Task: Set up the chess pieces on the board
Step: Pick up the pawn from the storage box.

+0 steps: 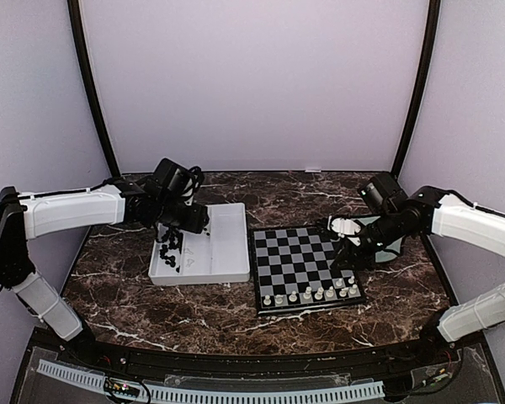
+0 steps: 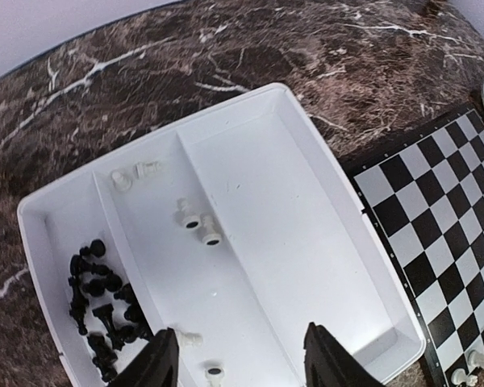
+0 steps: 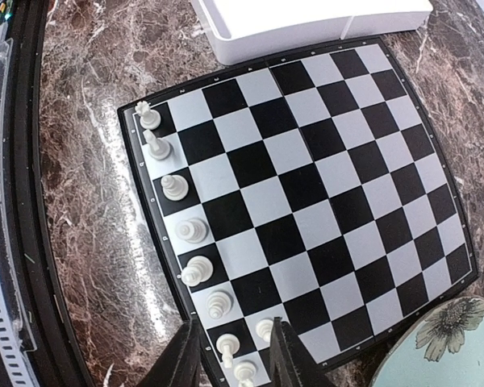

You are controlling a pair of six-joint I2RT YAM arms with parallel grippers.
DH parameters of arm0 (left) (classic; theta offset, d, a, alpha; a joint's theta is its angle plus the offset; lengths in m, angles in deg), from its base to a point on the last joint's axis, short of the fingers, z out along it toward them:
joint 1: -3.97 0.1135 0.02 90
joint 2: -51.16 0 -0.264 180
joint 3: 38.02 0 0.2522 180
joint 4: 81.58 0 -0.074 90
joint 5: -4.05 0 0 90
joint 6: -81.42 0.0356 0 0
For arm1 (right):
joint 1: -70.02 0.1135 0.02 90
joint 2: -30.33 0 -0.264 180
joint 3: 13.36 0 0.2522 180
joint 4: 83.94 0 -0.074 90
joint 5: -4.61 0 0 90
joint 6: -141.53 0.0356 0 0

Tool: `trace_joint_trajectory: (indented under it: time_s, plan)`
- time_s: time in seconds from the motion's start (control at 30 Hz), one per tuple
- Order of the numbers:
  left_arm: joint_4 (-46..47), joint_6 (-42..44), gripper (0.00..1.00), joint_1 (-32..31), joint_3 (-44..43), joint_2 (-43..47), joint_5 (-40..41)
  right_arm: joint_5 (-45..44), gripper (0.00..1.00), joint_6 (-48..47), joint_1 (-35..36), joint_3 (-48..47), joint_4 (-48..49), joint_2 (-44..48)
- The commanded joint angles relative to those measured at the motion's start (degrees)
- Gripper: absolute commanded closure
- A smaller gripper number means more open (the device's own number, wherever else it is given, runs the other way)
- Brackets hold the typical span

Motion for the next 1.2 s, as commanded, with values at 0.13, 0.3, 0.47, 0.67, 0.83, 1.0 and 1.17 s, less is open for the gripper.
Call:
trace_joint_trajectory:
  time_s: [0.13, 0.3, 0.47, 0.67, 0.83, 1.0, 1.17]
  plan:
    - [-7.9, -5.6, 0.55, 5.6, -6.4, -7.6, -5.2, 4.1, 0.68, 5.4, -2.1, -2.0, 2.8, -1.1]
    - [-11.6, 1.1, 0.59, 9.5, -13.9, -15.7, -9.9, 3.9, 0.68, 5.9, -3.1, -0.9, 3.3, 0.0]
    - [-13.5, 1.4, 0.62, 12.0, -19.3, -22.8, -15.6, 3.8, 0.68, 6.3, -3.8, -0.1, 3.9, 0.8]
    - [-13.1, 0.0, 0.63, 12.3, -23.1, -27.6, -17.5, 3.8, 0.68, 6.4, -4.2, 0.2, 4.3, 0.6]
    - [-12.9, -1.2, 0.64, 12.4, -24.5, -29.5, -18.1, 3.8, 0.68, 6.3, -4.3, 0.3, 4.4, 0.3]
    - [-12.9, -2.4, 0.65, 12.4, -25.3, -30.7, -18.1, 4.0, 0.68, 6.4, -4.3, 0.5, 4.6, 0.3]
    - [-13.0, -3.3, 0.67, 12.4, -25.8, -31.9, -17.9, 4.1, 0.68, 6.5, -4.4, 0.6, 4.8, 0.2]
